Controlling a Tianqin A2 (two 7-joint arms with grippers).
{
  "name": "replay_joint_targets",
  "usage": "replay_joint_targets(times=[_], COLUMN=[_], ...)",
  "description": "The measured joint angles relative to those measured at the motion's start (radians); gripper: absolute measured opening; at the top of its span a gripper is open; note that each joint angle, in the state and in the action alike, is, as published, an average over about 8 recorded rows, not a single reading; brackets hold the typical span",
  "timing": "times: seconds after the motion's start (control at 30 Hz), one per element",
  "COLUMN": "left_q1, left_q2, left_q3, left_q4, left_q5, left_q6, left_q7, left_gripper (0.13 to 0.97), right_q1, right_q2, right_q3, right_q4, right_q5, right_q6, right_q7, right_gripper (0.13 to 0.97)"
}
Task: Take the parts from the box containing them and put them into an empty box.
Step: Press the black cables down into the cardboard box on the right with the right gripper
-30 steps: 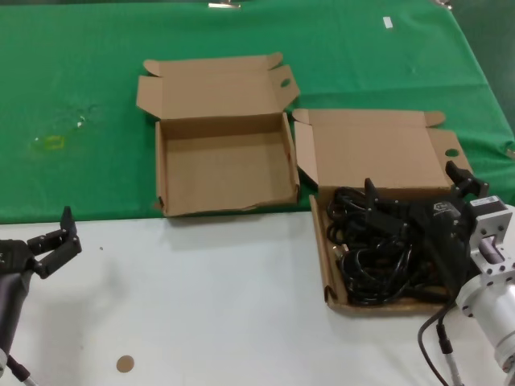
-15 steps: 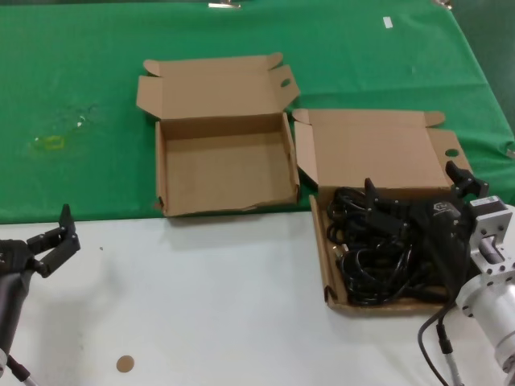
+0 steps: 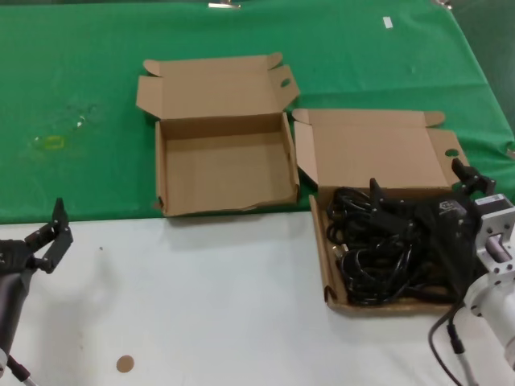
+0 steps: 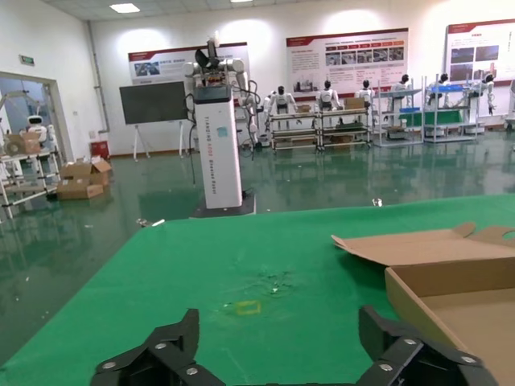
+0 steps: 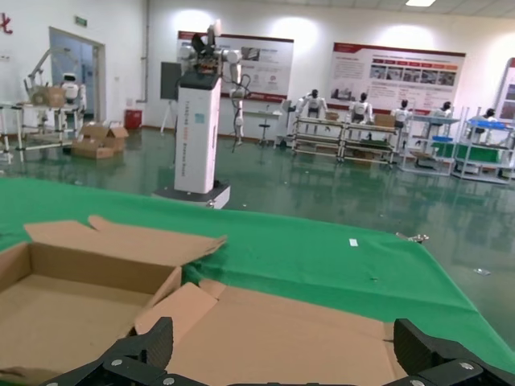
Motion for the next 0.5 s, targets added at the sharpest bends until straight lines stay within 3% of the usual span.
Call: replay_joint_targets(times=[0.1, 0.3, 0.5], left_q1=[0.0, 0.0, 0.0], left_q2=[0.0, 0.0, 0.0], left_q3=[0.0, 0.0, 0.0], left_q4=[0.0, 0.0, 0.0], left_q5=[0.0, 0.0, 0.0], left_q6=[0.0, 0.0, 0.0], left_q7=[0.0, 0.0, 0.0], left_gripper=[0.748, 0.589, 0.46], right_q1=[0.009, 0.052, 0.138], right_q2=[0.078, 0.274, 0.482], right_q3=[-0.056, -0.181, -0.293], right_q4=[0.01, 0.034, 0.036], right_q5=[0.064, 0.171, 0.173], right_q6=[0.037, 0.064, -0.017], right_q7=[-0.011, -0.035, -0.034], right_gripper=[0.966, 0.966, 0.966])
